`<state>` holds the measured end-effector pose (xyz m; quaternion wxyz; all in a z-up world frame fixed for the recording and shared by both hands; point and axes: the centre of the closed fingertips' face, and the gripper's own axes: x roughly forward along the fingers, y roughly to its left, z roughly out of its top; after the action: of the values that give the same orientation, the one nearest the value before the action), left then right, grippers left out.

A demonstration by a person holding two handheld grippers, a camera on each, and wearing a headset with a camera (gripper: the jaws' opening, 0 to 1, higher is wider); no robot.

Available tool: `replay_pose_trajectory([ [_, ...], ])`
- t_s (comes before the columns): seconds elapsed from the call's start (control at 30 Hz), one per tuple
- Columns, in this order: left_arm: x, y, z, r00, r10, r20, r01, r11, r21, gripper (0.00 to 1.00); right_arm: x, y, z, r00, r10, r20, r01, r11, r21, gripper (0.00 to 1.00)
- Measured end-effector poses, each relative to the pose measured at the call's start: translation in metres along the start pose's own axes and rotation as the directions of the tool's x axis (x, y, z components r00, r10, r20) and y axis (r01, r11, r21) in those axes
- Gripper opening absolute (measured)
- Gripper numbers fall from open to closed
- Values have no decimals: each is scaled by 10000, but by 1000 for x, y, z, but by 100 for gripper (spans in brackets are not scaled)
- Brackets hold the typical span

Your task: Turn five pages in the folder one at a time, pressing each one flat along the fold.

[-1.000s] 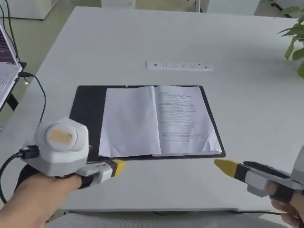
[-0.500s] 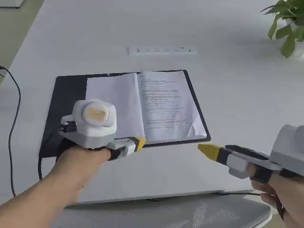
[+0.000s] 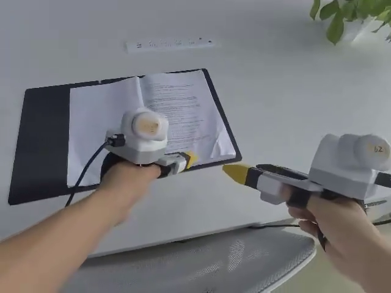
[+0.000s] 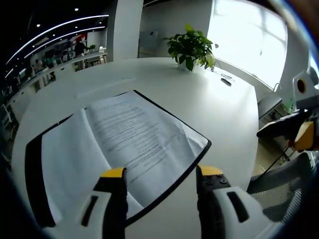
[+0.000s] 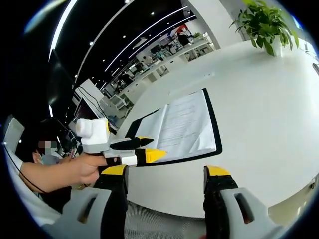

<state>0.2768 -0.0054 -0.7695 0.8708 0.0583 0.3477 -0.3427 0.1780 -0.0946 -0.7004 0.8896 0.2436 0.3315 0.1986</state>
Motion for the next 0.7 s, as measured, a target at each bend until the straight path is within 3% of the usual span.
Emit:
replay_pose_trajectory([
  [0.13, 12, 2, -4, 9998, 179, -116, -176, 9997, 188, 55, 7, -5, 0, 10000, 33, 2, -33, 10000, 56, 59],
  [0.43, 30, 4, 7, 9974, 564, 443, -576, 9980, 249, 56, 18, -11, 1, 9999, 101, 13, -101, 9994, 325, 58],
  [0.7, 46, 1, 9, 9945, 770, 712, -804, 9957, 457, 56, 24, -17, 4, 9998, 187, 65, -190, 9985, 518, 57],
])
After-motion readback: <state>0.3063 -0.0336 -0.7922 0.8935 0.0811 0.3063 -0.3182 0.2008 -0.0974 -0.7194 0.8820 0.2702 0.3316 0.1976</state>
